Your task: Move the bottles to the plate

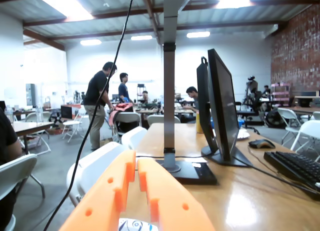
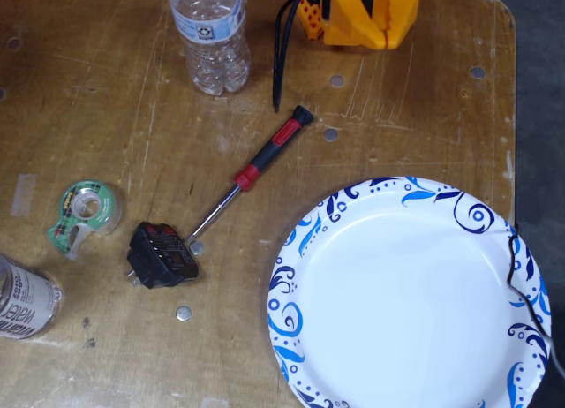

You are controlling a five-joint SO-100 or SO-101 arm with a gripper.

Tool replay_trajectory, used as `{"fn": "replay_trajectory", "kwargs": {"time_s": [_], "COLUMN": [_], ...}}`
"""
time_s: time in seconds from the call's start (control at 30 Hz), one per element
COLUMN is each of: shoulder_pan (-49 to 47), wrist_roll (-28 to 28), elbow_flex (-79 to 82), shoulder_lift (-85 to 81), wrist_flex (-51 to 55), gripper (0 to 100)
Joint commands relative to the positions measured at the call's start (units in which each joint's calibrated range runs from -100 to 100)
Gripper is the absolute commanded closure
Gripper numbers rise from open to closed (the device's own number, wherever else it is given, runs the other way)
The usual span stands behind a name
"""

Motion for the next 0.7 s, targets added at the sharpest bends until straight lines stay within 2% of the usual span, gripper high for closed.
{"fn": "replay_trajectory", "kwargs": {"time_s": [0.0, 0.1, 0.17, 0.67], "shoulder_pan": [-0.8, 0.0, 0.2, 2.5], "wrist_roll": [0.2, 0.2, 0.2, 0.1], "elbow_flex": [-7.9, -11.9, -12.9, -10.7], "shoulder_lift": [-0.5, -0.5, -0.5, -0.5], "wrist_flex": [11.7, 20.3, 22.4, 23.4], "gripper": [98, 98, 98, 98]}}
